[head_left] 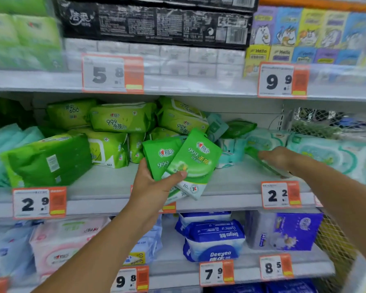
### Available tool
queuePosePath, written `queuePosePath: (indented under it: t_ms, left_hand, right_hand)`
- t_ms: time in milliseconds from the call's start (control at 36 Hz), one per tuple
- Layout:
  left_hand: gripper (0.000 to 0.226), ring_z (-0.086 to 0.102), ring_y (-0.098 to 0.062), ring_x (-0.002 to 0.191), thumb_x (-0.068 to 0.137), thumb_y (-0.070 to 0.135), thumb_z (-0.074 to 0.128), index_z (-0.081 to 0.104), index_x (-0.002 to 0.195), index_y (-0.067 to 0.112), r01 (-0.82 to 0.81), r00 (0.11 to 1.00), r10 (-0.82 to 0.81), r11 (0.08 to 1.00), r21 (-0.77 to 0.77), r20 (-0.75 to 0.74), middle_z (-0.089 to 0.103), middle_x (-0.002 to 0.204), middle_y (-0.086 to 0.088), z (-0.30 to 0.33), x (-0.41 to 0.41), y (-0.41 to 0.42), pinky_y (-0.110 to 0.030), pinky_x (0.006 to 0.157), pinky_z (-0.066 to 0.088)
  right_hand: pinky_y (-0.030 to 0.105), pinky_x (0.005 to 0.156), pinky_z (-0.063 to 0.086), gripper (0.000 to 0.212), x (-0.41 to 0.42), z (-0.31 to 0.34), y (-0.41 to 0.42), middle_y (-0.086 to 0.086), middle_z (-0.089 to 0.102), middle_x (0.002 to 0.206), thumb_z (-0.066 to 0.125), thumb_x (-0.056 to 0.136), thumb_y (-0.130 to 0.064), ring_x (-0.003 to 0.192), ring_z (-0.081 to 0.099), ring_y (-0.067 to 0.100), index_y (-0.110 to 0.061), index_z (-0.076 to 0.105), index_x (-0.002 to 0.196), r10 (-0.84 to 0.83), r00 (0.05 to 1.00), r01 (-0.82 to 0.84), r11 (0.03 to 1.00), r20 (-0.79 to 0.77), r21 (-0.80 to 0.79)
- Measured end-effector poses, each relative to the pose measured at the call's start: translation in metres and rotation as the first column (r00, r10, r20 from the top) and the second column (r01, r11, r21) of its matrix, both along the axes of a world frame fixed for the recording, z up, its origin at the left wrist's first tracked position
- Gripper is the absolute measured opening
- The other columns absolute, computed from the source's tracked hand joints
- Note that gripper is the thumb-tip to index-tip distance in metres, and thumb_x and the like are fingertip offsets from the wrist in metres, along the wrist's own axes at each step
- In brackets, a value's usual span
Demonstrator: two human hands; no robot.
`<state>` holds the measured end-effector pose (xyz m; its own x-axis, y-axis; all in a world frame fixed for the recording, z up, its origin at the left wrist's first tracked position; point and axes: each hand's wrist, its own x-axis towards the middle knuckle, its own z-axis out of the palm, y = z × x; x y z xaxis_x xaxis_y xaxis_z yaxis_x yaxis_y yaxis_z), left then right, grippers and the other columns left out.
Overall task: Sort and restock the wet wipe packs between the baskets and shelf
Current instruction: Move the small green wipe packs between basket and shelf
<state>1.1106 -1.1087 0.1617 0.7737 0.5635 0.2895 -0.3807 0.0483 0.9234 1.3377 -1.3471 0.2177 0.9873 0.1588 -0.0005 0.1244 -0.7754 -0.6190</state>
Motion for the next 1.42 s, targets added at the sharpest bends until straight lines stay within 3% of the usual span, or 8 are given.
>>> queuePosePath:
  t_ms: [111, 194, 306, 583, 917, 1139, 1278, 1417]
  left_hand:
    - [0.056, 0.074, -0.021, 0.093, 0.073, 0.005, 0.082, 0.057, 0.122, 0.019, -0.077, 0.996, 0.082, 0.987, -0.143, 0.034, 0.075, 0.106, -0.001, 0.003, -0.009, 0.008, -0.039, 0.073, 0.060]
    - [0.052, 0.075, -0.020, 0.088, 0.078, 0.006, 0.079, 0.057, 0.123, 0.019, -0.087, 0.993, 0.104, 0.966, -0.244, 0.058, 0.075, 0.107, -0.002, 0.009, -0.020, 0.012, -0.032, 0.060, 0.059]
    - [0.051, 0.074, -0.026, 0.092, 0.080, 0.007, 0.077, 0.058, 0.126, 0.017, -0.078, 0.993, 0.102, 0.947, -0.311, 0.063, 0.074, 0.111, -0.006, 0.011, -0.039, 0.016, -0.032, 0.057, 0.057]
    - [0.059, 0.074, -0.022, 0.094, 0.075, 0.005, 0.079, 0.056, 0.129, 0.012, -0.088, 0.996, 0.086, 0.956, -0.280, -0.021, 0.074, 0.111, -0.006, 0.000, -0.102, 0.035, -0.031, 0.062, 0.058]
    - [0.069, 0.070, -0.031, 0.105, 0.071, -0.010, 0.076, 0.051, 0.133, 0.009, -0.076, 0.997, 0.072, 0.983, -0.167, -0.031, 0.071, 0.116, -0.012, -0.021, -0.150, 0.049, -0.052, 0.089, 0.056]
    - [0.051, 0.072, -0.022, 0.100, 0.072, 0.014, 0.077, 0.062, 0.120, 0.014, -0.003, 0.971, -0.041, 0.983, -0.183, -0.236, 0.075, 0.110, -0.006, -0.029, -0.194, 0.059, -0.040, 0.091, 0.056]
    - [0.035, 0.068, -0.032, 0.107, 0.092, 0.032, 0.067, 0.065, 0.120, 0.010, -0.080, 0.775, -0.016, 0.989, -0.124, -0.632, 0.072, 0.116, -0.013, -0.056, -0.237, 0.110, -0.052, 0.098, 0.051]
    - [0.047, 0.068, -0.015, 0.089, 0.097, 0.049, 0.051, 0.058, 0.128, 0.014, 0.258, 0.340, 0.050, 0.955, 0.144, -0.939, 0.066, 0.116, -0.008, -0.082, -0.275, 0.125, -0.031, 0.082, 0.056]
  right_hand:
    - [0.042, 0.077, 0.053, 0.039, -0.072, 0.021, 0.004, 0.024, 0.066, 0.105, 0.049, 0.094, -0.033, 0.085, 0.065, 0.034, -0.008, 0.062, 0.120, 0.524, 0.791, 0.023, 0.492, -0.316, 0.870]
    - [0.045, 0.077, 0.058, 0.068, -0.126, 0.016, 0.018, 0.029, 0.063, 0.120, 0.063, 0.082, -0.048, 0.089, 0.068, 0.036, -0.003, 0.062, 0.132, 0.793, 0.583, 0.038, 0.189, -0.175, 0.981]
    - [0.054, 0.088, 0.056, 0.084, -0.175, -0.011, 0.040, 0.031, 0.057, 0.133, 0.094, 0.056, -0.033, 0.102, 0.068, 0.039, -0.002, 0.064, 0.128, 0.884, 0.467, 0.009, 0.035, -0.035, 0.999]
    - [0.057, 0.067, 0.060, 0.039, -0.216, -0.029, 0.057, 0.023, 0.072, 0.111, 0.056, 0.084, -0.009, 0.088, 0.073, 0.037, -0.007, 0.060, 0.122, 0.787, 0.579, -0.125, 0.344, -0.213, 0.931]
    - [0.056, 0.097, 0.050, 0.040, -0.254, -0.061, 0.129, 0.017, 0.071, 0.119, 0.055, 0.097, -0.031, 0.111, 0.067, 0.038, -0.009, 0.061, 0.130, 0.721, 0.646, 0.131, 0.221, -0.252, 0.967]
    - [0.048, 0.082, 0.055, 0.035, -0.276, -0.089, 0.154, 0.011, 0.074, 0.114, 0.057, 0.096, -0.032, 0.096, 0.073, 0.030, -0.013, 0.067, 0.124, 0.708, 0.619, 0.131, 0.332, -0.339, 0.934]
    - [0.044, 0.073, 0.062, 0.027, -0.285, -0.115, 0.152, 0.010, 0.076, 0.105, 0.063, 0.084, -0.027, 0.085, 0.076, 0.024, -0.014, 0.072, 0.107, 0.742, 0.508, 0.058, 0.476, -0.436, 0.878]
    - [0.051, 0.104, 0.047, 0.041, -0.309, -0.147, 0.159, 0.015, 0.072, 0.117, 0.063, 0.080, -0.025, 0.109, 0.069, 0.028, -0.009, 0.070, 0.118, 0.738, 0.390, -0.048, 0.614, -0.551, 0.788]
